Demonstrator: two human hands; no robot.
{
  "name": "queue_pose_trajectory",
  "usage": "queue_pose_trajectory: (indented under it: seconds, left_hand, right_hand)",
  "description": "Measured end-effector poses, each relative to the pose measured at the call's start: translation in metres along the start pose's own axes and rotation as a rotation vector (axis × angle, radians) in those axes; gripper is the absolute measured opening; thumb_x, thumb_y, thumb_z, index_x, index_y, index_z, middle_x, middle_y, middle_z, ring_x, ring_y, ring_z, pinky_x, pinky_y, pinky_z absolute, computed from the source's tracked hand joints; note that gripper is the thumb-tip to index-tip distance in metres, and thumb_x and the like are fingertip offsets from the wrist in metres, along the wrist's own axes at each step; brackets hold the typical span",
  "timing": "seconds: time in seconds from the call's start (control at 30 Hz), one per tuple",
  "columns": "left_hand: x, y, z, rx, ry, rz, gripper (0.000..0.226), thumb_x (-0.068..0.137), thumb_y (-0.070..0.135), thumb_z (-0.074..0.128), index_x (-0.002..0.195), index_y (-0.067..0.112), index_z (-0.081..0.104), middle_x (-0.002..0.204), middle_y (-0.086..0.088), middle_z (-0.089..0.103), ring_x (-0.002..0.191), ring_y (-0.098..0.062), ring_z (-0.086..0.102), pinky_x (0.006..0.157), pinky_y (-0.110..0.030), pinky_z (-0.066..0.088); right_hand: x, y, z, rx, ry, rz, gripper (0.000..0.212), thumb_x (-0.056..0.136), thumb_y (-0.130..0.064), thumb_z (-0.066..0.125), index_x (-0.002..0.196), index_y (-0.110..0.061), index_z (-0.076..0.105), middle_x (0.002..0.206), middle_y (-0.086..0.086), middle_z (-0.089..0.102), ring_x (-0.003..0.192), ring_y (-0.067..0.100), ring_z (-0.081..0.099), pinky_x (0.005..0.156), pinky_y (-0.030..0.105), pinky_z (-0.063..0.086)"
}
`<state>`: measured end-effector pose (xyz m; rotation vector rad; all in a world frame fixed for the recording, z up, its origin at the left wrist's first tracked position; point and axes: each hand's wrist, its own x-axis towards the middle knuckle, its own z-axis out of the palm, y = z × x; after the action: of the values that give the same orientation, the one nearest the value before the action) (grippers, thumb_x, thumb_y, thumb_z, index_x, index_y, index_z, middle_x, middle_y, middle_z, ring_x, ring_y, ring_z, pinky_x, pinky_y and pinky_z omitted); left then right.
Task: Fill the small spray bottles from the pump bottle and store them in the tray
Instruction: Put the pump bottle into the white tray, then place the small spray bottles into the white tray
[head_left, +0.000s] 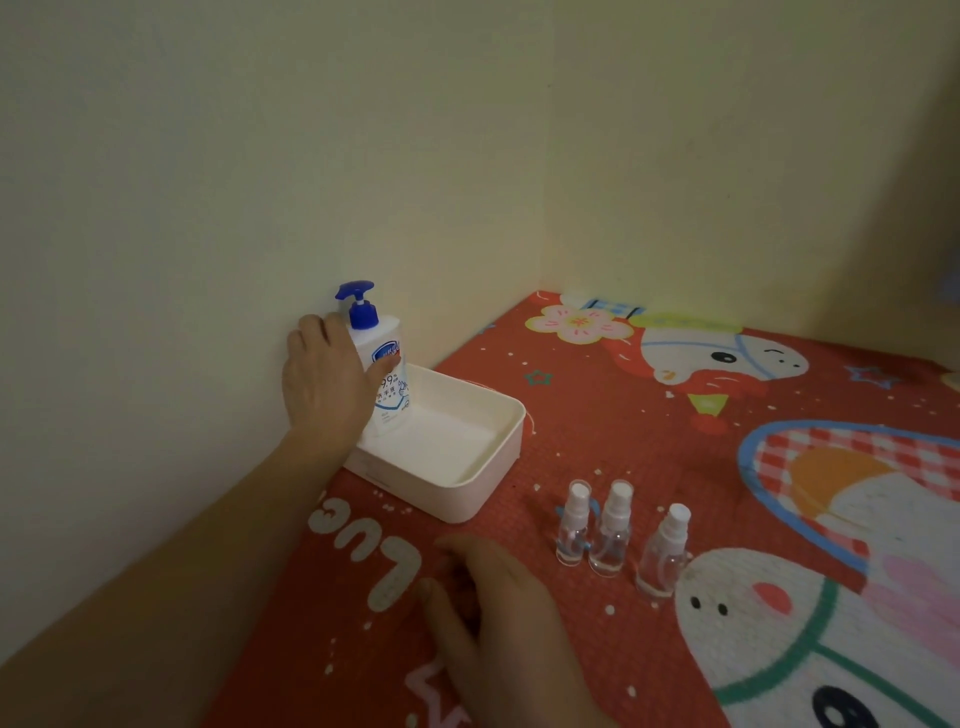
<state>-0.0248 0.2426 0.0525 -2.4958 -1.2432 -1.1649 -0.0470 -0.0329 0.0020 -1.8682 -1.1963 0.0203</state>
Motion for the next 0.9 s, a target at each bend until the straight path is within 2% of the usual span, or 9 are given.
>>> queue_pose_trajectory:
  seconds: [0.1,0.2,0.3,0.37,0.5,0.57,0.63,0.77,0.9]
  left_hand:
    - [-0.002,0.005,-0.010,-0.079,0.018,-0.008,0.069,0.081,0.051,0.073,0.125,0.003,0.049,0.113,-0.017,0.053,0.099,-0.033,0.053,0.080,-0.043,0.049]
    - [-0.011,0.023,-0.028,-0.305,0.045,0.063,0.045,0.091,0.038,0.066,0.121,0.006,0.056,0.113,-0.013,0.057,0.103,-0.028,0.055,0.082,-0.038,0.047]
    - [-0.029,0.048,-0.048,-0.482,0.084,0.191,0.020,0.097,0.029,0.058,0.100,0.010,0.064,0.090,-0.001,0.061,0.081,-0.015,0.055,0.072,-0.032,0.048]
    - [-0.041,0.061,-0.055,-0.591,0.063,0.244,0.016,0.097,0.023,0.058,0.088,0.011,0.064,0.078,0.003,0.059,0.070,-0.012,0.053,0.065,-0.030,0.048]
    - [-0.063,0.082,-0.067,-0.755,-0.076,0.396,0.015,0.093,0.023,0.058,0.083,0.015,0.066,0.072,0.012,0.052,0.066,-0.010,0.049,0.064,-0.021,0.040]
    - [-0.071,0.092,-0.073,-0.837,-0.207,0.506,0.011,0.091,0.024,0.060,0.086,0.017,0.068,0.076,0.011,0.056,0.068,-0.009,0.053,0.067,-0.014,0.038]
    - [-0.078,0.101,-0.077,-0.876,-0.331,0.609,0.018,0.089,0.031,0.060,0.093,0.017,0.070,0.085,0.007,0.062,0.074,-0.008,0.056,0.074,-0.009,0.037]
    - [-0.089,0.120,-0.078,-0.801,-0.470,0.750,0.036,0.083,0.042,0.059,0.105,0.017,0.071,0.099,0.004,0.063,0.092,-0.009,0.057,0.084,-0.023,0.047]
    - [-0.101,0.134,-0.076,-0.657,-0.541,0.812,0.036,0.084,0.046,0.054,0.104,0.020,0.070,0.103,0.006,0.062,0.099,-0.015,0.054,0.088,-0.033,0.046]
  right_hand:
    - [0.001,-0.002,-0.008,-0.026,0.051,-0.027,0.027,0.085,-0.044,0.052,0.111,-0.037,0.058,0.096,-0.020,0.062,0.088,-0.004,0.056,0.079,0.013,0.047]
    - [0.004,-0.005,-0.016,-0.058,0.120,-0.057,0.019,0.086,-0.035,0.053,0.103,-0.034,0.063,0.091,-0.018,0.064,0.082,-0.003,0.057,0.074,0.011,0.046]
    - [0.006,-0.006,-0.028,-0.090,0.176,-0.083,0.016,0.087,-0.027,0.055,0.099,-0.030,0.066,0.089,-0.017,0.065,0.079,-0.003,0.057,0.071,0.012,0.045]
    - [0.008,-0.004,-0.038,-0.118,0.213,-0.090,0.016,0.087,-0.024,0.056,0.098,-0.028,0.067,0.089,-0.017,0.065,0.079,-0.002,0.056,0.070,0.012,0.043]
    - [0.014,0.000,-0.061,-0.201,0.340,-0.084,0.014,0.084,-0.017,0.062,0.094,-0.025,0.069,0.084,-0.014,0.065,0.076,0.000,0.054,0.071,0.010,0.039]
    - [0.017,0.002,-0.075,-0.247,0.399,-0.083,0.013,0.084,-0.016,0.064,0.093,-0.024,0.069,0.081,-0.012,0.063,0.074,0.005,0.054,0.068,0.015,0.040]
    - [0.019,0.007,-0.090,-0.314,0.458,-0.092,0.012,0.084,-0.017,0.064,0.093,-0.022,0.069,0.081,-0.009,0.063,0.076,0.010,0.055,0.067,0.020,0.042]
    - [0.019,0.023,-0.115,-0.425,0.498,0.036,0.020,0.085,-0.027,0.064,0.104,-0.019,0.068,0.094,-0.006,0.062,0.085,0.015,0.056,0.073,0.025,0.045]
    - [0.011,0.037,-0.132,-0.494,0.313,0.197,0.039,0.084,-0.041,0.061,0.118,-0.023,0.061,0.106,-0.007,0.060,0.092,0.014,0.058,0.078,0.029,0.050]
